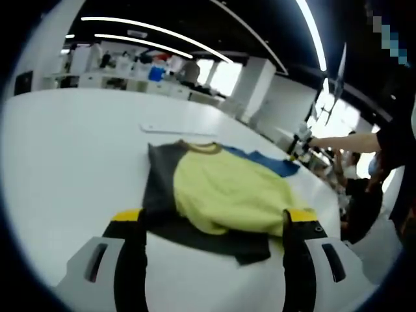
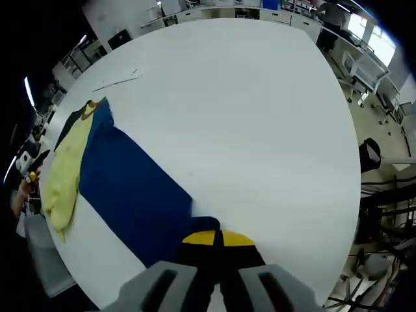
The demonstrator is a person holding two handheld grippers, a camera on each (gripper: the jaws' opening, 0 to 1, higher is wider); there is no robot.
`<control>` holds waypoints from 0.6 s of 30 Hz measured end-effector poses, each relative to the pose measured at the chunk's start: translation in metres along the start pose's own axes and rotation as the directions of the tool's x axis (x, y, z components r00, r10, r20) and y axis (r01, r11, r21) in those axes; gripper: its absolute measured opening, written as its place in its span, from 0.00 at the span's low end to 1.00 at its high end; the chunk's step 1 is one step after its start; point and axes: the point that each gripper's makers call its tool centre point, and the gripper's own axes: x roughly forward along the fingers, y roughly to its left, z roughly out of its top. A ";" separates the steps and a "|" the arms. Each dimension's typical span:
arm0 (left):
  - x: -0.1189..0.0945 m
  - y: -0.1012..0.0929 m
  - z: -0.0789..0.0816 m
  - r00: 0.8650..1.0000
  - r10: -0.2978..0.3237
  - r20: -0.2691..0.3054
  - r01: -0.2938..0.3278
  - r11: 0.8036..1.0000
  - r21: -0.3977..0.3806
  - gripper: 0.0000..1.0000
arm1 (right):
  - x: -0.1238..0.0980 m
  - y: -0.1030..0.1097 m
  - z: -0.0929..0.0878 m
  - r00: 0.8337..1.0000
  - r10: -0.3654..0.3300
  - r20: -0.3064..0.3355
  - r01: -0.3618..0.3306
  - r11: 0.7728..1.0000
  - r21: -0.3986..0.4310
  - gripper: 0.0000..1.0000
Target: Fold the garment on the visible template until the final outline fits inside the template.
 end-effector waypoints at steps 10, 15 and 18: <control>0.006 -0.007 0.000 1.000 -0.021 0.000 0.021 1.000 0.000 0.83 | -0.016 -0.013 -0.041 0.998 -0.014 -0.068 0.018 0.998 0.055 0.00; 0.008 -0.010 -0.002 1.000 -0.031 -0.003 0.031 1.000 -0.001 0.83 | -0.029 -0.009 -0.042 0.999 -0.002 -0.055 0.007 0.996 0.086 0.00; 0.009 -0.011 -0.002 0.999 -0.035 -0.001 0.035 0.999 -0.004 0.83 | -0.037 -0.003 -0.043 0.998 0.002 -0.059 0.004 0.996 0.092 0.00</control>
